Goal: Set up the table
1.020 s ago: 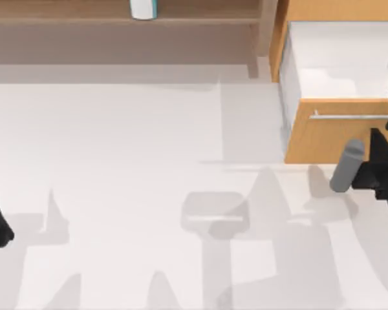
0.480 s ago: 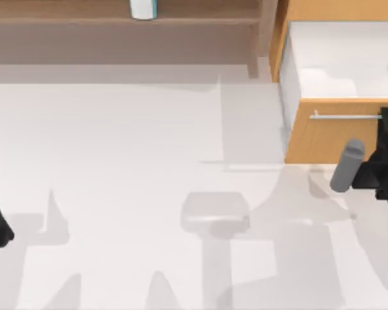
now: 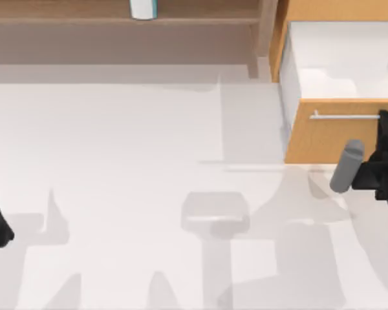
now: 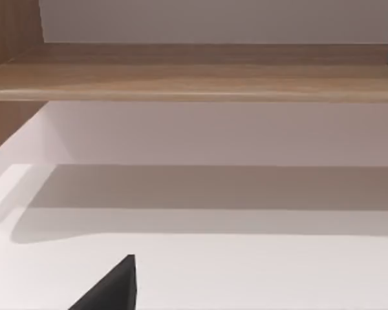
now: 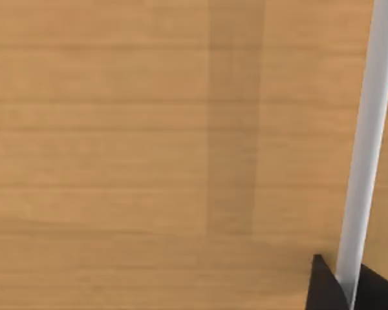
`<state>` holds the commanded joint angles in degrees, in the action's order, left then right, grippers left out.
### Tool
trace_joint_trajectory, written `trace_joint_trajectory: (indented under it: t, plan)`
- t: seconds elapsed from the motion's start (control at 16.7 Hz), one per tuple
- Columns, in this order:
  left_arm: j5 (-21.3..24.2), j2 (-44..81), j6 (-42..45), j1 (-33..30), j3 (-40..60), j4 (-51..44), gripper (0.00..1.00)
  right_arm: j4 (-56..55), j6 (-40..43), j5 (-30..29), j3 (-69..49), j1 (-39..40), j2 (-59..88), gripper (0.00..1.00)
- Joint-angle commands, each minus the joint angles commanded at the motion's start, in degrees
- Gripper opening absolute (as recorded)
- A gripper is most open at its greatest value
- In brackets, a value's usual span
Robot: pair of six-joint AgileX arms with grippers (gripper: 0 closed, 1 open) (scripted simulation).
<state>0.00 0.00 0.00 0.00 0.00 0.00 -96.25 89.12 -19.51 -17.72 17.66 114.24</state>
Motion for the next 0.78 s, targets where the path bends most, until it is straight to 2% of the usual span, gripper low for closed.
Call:
trace_joint_trajectory:
  t: [0.24,0.78]
  plan:
    - [0.00,0.00,0.00,0.00,0.00,0.00,1.00,1.10,-0.15,0.50,-1.79,-0.32,0.43,0.00]
    - [0.00,0.00,0.00,0.00,0.00,0.00,1.00,9.77,-0.10,3.87,-13.93,-3.87,4.44,0.00]
